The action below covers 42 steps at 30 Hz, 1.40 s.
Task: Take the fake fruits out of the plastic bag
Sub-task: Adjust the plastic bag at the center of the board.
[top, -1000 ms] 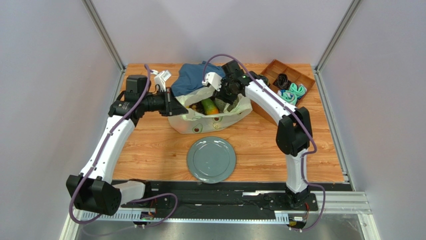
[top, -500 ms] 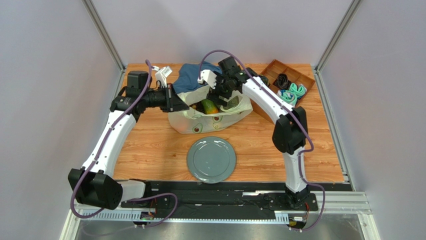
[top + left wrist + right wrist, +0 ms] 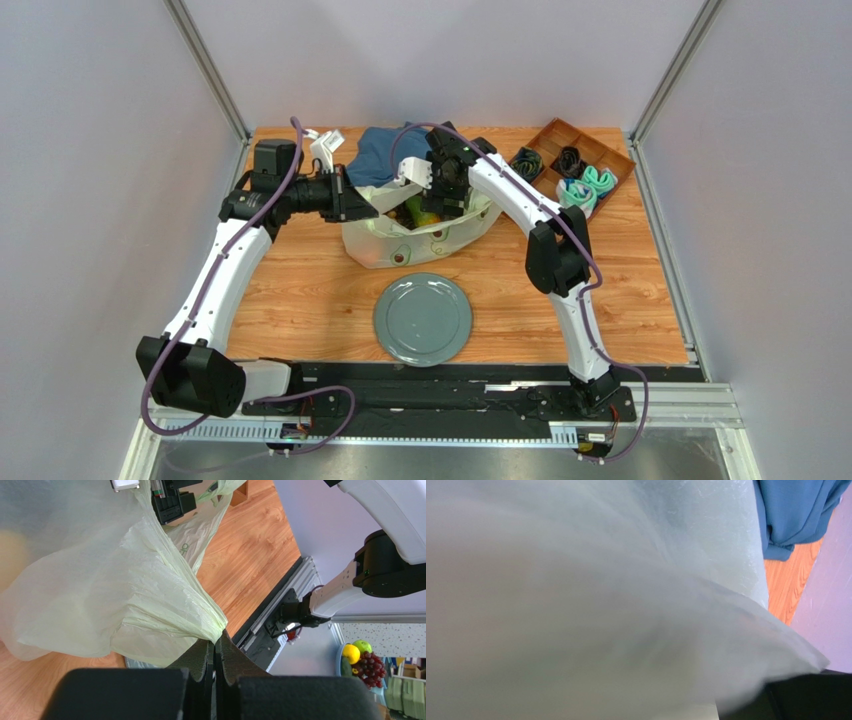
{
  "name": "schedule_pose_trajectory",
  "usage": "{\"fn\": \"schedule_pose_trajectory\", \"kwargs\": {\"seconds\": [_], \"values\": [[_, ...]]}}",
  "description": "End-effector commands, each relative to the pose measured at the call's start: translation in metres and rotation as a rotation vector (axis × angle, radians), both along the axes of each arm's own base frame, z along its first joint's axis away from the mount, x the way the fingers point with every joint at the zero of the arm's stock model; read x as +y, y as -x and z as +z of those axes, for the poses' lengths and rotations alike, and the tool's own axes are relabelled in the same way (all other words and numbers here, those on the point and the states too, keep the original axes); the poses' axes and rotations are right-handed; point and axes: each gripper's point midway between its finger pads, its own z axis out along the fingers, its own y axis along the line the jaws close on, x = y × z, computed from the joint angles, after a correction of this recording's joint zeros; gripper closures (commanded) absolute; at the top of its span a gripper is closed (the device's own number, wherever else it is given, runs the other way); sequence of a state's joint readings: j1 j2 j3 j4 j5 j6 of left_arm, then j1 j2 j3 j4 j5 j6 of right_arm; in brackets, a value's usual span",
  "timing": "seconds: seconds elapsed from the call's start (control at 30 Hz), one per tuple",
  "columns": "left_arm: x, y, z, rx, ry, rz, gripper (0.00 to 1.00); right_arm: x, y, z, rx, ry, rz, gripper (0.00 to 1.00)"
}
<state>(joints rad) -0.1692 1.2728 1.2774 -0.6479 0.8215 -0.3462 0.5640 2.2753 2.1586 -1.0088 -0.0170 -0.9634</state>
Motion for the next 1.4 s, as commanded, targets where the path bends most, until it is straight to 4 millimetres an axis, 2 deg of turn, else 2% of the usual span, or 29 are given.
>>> {"fn": "schedule_pose_trajectory", "kwargs": {"seconds": [0.0, 0.13, 0.17, 0.2, 0.3, 0.4, 0.5, 0.53, 0.57, 0.6, 0.63, 0.67, 0.7, 0.73, 0.8, 0.87, 0.9, 0.93, 1.0, 1.03, 1.1, 1.13, 1.2, 1.23, 1.27, 1.33, 1.37], "values": [[-0.001, -0.003, 0.012, -0.045, 0.008, -0.018, 1.00, -0.055, 0.005, -0.055, 0.096, 0.260, -0.076, 0.00], [-0.001, -0.001, 0.012, -0.048, 0.009, -0.018, 1.00, -0.073, 0.017, -0.073, 0.157, 0.364, -0.079, 0.01], [-0.001, 0.000, 0.012, -0.048, 0.009, -0.020, 1.00, -0.079, 0.017, -0.073, 0.158, 0.391, -0.083, 0.10], [-0.001, 0.000, 0.012, -0.054, 0.007, -0.019, 1.00, -0.081, 0.016, -0.072, 0.154, 0.391, -0.084, 0.28], [0.000, 0.001, 0.014, -0.062, 0.008, -0.018, 1.00, -0.074, 0.004, -0.056, 0.087, 0.328, -0.104, 0.50], [0.001, 0.003, 0.017, -0.076, 0.004, -0.016, 1.00, -0.058, -0.002, -0.022, 0.027, 0.218, -0.109, 0.56], [0.004, 0.007, 0.028, -0.121, -0.010, -0.009, 1.00, -0.052, 0.008, 0.008, 0.017, 0.172, -0.098, 0.55], [0.008, 0.009, 0.040, -0.161, -0.014, 0.000, 1.00, -0.053, 0.013, 0.013, 0.026, 0.168, -0.099, 0.55], [0.011, 0.010, 0.045, -0.187, -0.026, 0.008, 1.00, -0.057, 0.024, 0.025, 0.043, 0.149, -0.104, 0.55], [0.018, 0.006, 0.050, -0.212, -0.046, 0.042, 1.00, -0.063, 0.033, 0.022, 0.066, 0.163, -0.115, 0.54], [0.027, 0.004, 0.064, -0.254, -0.051, 0.082, 1.00, -0.067, 0.039, 0.026, 0.069, 0.163, -0.124, 0.54], [0.035, 0.000, 0.072, -0.282, -0.059, 0.112, 1.00, -0.072, 0.037, 0.043, 0.015, 0.142, -0.150, 0.53], [0.045, -0.005, 0.081, -0.315, -0.078, 0.163, 1.00, -0.079, 0.042, 0.037, 0.018, 0.141, -0.180, 0.52], [0.059, -0.011, 0.096, -0.360, -0.086, 0.218, 1.00, -0.077, 0.032, 0.045, -0.037, 0.103, -0.199, 0.52], [0.080, -0.025, 0.119, -0.459, -0.104, 0.305, 1.00, -0.086, 0.015, 0.061, -0.116, 0.070, -0.265, 0.52], [0.086, -0.032, 0.148, -0.567, -0.110, 0.334, 1.00, -0.089, -0.011, 0.079, -0.197, 0.028, -0.333, 0.52], [0.087, -0.040, 0.152, -0.577, -0.114, 0.331, 1.00, -0.088, -0.023, 0.070, -0.189, 0.014, -0.382, 0.53], [0.087, -0.041, 0.172, -0.621, -0.106, 0.333, 1.00, -0.081, -0.041, 0.109, -0.262, -0.062, -0.417, 0.53], [0.085, -0.052, 0.184, -0.636, -0.087, 0.329, 1.00, -0.077, -0.057, 0.138, -0.316, -0.143, -0.467, 0.53], [0.084, -0.050, 0.208, -0.687, -0.062, 0.334, 1.00, -0.065, -0.061, 0.155, -0.321, -0.232, -0.473, 0.53], [0.082, -0.050, 0.231, -0.741, -0.040, 0.331, 1.00, -0.054, -0.057, 0.168, -0.312, -0.316, -0.466, 0.55], [0.081, -0.050, 0.239, -0.766, -0.033, 0.328, 1.00, -0.046, -0.049, 0.182, -0.305, -0.380, -0.449, 0.55], [0.080, -0.046, 0.250, -0.802, -0.032, 0.313, 1.00, -0.042, -0.037, 0.168, -0.257, -0.349, -0.446, 0.55], [0.078, -0.043, 0.248, -0.801, -0.033, 0.301, 1.00, -0.044, -0.026, 0.161, -0.215, -0.323, -0.432, 0.55], [0.075, -0.042, 0.241, -0.782, -0.032, 0.284, 1.00, -0.049, -0.018, 0.140, -0.164, -0.273, -0.438, 0.55], [0.071, -0.043, 0.201, -0.651, -0.040, 0.259, 1.00, -0.060, -0.006, 0.115, -0.102, -0.207, -0.442, 0.53], [0.069, -0.037, 0.186, -0.603, -0.034, 0.247, 1.00, -0.068, 0.004, 0.097, -0.054, -0.165, -0.439, 0.51]]}}
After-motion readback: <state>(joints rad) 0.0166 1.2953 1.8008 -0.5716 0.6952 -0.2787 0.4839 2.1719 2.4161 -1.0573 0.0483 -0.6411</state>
